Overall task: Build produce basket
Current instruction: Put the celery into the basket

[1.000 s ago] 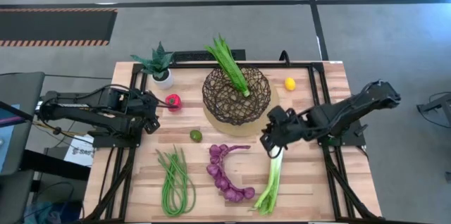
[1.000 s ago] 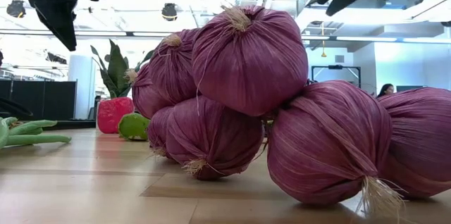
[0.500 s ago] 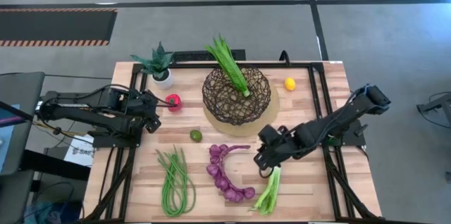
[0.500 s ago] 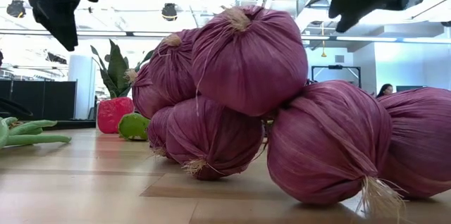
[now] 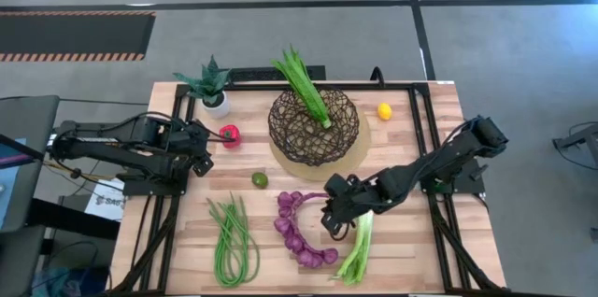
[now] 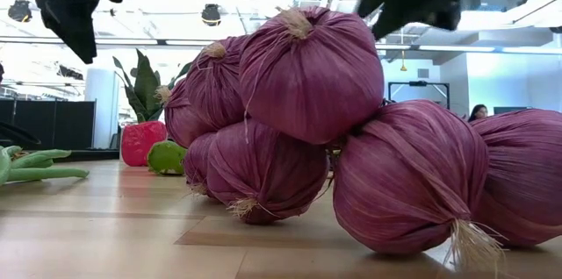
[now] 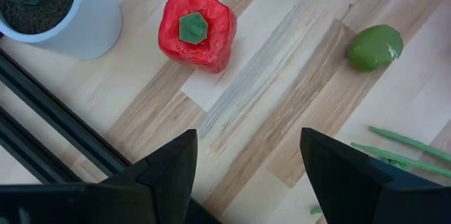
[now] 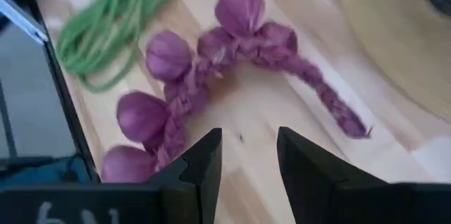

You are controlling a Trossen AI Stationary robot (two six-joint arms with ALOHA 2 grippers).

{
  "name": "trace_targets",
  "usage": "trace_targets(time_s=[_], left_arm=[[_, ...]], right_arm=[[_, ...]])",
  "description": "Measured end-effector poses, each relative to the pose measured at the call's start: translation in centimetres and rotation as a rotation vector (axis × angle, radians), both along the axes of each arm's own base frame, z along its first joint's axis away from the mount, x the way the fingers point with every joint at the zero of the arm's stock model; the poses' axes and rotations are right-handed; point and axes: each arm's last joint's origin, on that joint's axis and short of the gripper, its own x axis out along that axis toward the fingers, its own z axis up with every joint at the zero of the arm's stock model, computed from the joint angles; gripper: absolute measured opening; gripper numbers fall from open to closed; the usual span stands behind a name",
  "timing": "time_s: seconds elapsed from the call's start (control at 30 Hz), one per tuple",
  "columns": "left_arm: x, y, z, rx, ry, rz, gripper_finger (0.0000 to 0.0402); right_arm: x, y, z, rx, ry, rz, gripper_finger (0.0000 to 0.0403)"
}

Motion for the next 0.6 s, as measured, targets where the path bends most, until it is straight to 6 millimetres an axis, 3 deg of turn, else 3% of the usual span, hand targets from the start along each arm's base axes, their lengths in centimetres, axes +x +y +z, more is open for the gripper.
trace_targets(time_s=[0.23, 0.6], left_arm=[[0.0, 0.0, 0.0, 0.004, 0.003, -0.01, 0.0238], [0.0, 0.0, 0.0, 0.023, 0.019, -0.058, 0.0238]], right_arm=[[-0.7, 0.9, -2.0, 0.196, 0.204, -0.108, 0.0149], [-5.0, 2.1, -3.0, 0.26, 0.554, -0.499, 0.0158]])
